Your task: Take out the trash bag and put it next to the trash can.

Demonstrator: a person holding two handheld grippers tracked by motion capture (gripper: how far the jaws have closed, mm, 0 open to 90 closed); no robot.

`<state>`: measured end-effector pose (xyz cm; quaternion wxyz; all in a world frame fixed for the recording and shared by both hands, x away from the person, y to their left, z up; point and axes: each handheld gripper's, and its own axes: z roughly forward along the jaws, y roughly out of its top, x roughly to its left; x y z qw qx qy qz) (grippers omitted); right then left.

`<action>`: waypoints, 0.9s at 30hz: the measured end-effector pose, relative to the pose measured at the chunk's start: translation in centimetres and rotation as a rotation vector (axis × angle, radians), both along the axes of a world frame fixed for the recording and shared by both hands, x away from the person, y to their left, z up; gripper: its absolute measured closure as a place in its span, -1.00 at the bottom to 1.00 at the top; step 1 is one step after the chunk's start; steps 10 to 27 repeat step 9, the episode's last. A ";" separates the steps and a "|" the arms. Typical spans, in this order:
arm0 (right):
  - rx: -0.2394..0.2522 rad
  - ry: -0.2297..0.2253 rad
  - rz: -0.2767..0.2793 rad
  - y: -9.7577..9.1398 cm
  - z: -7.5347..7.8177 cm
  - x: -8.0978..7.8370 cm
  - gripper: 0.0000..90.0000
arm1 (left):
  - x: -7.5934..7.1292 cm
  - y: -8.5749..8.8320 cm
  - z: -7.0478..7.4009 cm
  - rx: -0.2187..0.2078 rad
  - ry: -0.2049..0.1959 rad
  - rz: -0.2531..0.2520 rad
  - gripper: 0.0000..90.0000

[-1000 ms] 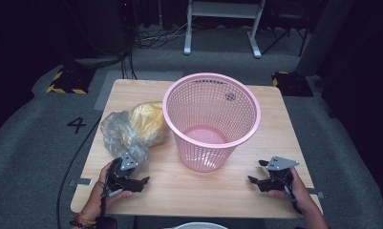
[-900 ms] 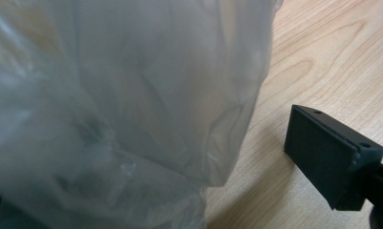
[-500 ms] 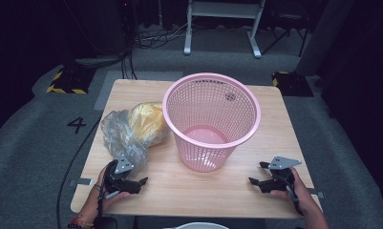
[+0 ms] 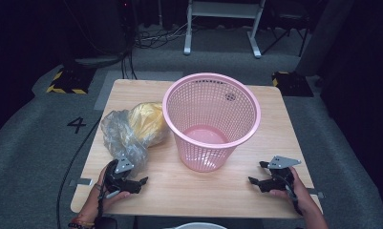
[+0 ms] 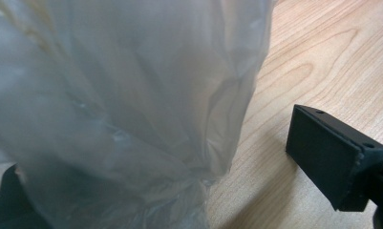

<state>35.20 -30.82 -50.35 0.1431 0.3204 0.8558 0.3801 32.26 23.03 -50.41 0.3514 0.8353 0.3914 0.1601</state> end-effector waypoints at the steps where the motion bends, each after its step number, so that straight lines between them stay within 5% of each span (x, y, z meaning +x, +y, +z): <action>1: 0.000 0.000 0.000 0.0 0.0 0.0 -0.61 | 0.0 0.0 0.0 0.001 0.000 -0.001 -0.68; 27: -0.001 0.000 0.003 0.0 0.0 0.0 -0.62 | 0.0 0.0 0.0 0.001 0.000 0.000 -0.68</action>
